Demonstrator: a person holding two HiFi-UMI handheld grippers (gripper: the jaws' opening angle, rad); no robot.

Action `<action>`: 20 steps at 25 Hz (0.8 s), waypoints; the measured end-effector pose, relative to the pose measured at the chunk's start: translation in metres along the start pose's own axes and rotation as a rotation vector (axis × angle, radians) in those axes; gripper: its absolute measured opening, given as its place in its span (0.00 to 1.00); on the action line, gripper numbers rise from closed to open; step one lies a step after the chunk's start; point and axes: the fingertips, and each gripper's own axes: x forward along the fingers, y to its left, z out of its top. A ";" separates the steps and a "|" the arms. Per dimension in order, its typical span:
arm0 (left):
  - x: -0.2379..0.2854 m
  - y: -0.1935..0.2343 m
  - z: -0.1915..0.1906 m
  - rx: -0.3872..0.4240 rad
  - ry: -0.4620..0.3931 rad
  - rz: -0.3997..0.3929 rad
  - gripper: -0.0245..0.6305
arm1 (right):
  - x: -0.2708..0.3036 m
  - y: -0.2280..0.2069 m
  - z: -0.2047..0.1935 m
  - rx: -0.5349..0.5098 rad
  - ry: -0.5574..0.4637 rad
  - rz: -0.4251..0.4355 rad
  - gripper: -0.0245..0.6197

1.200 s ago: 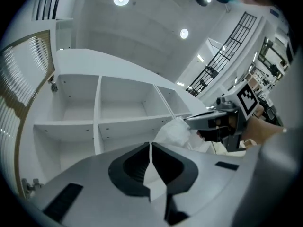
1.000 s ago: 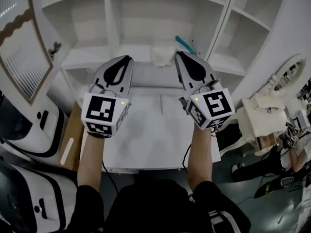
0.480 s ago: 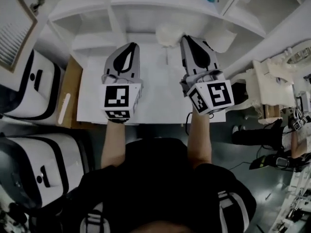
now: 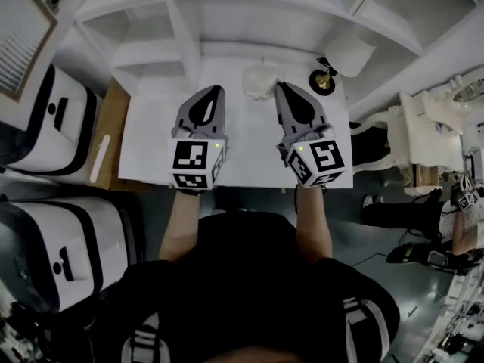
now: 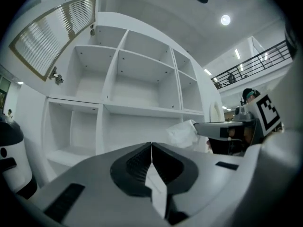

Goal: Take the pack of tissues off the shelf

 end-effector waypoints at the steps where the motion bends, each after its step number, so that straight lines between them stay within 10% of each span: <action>1: -0.001 -0.001 -0.002 -0.004 0.000 -0.005 0.05 | 0.000 0.002 -0.004 -0.003 0.005 0.003 0.06; 20: -0.012 -0.021 -0.026 -0.010 0.040 -0.099 0.05 | -0.001 0.024 -0.028 0.007 0.049 0.029 0.06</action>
